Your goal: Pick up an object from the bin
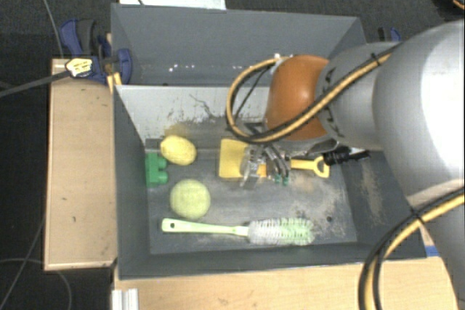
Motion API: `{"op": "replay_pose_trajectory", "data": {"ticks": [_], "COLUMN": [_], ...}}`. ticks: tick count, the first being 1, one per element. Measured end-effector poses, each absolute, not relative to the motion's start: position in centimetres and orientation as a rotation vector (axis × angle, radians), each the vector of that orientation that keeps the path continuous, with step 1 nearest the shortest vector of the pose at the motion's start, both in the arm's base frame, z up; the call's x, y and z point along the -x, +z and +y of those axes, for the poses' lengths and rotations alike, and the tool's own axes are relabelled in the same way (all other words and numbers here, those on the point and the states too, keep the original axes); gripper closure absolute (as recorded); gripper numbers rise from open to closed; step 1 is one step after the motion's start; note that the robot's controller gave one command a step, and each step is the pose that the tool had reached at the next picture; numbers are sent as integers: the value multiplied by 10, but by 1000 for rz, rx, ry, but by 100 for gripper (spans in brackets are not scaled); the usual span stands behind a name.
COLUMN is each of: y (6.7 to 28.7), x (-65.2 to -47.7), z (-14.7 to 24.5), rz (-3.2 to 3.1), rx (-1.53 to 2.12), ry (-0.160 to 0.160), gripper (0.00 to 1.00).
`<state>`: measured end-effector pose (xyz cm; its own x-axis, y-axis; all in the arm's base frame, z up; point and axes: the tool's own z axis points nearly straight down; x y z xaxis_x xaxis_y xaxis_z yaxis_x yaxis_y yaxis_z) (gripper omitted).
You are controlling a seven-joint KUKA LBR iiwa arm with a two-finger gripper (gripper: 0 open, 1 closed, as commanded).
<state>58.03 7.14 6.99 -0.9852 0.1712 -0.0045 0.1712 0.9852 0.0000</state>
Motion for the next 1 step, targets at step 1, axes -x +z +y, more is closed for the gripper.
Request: {"op": "replay_pose_trajectory", "data": {"ticks": [1], "y": [70], "x": [-580], "z": [71], "rz": [3126], "rx": [-268], "ry": [-1], "gripper": [100]}}
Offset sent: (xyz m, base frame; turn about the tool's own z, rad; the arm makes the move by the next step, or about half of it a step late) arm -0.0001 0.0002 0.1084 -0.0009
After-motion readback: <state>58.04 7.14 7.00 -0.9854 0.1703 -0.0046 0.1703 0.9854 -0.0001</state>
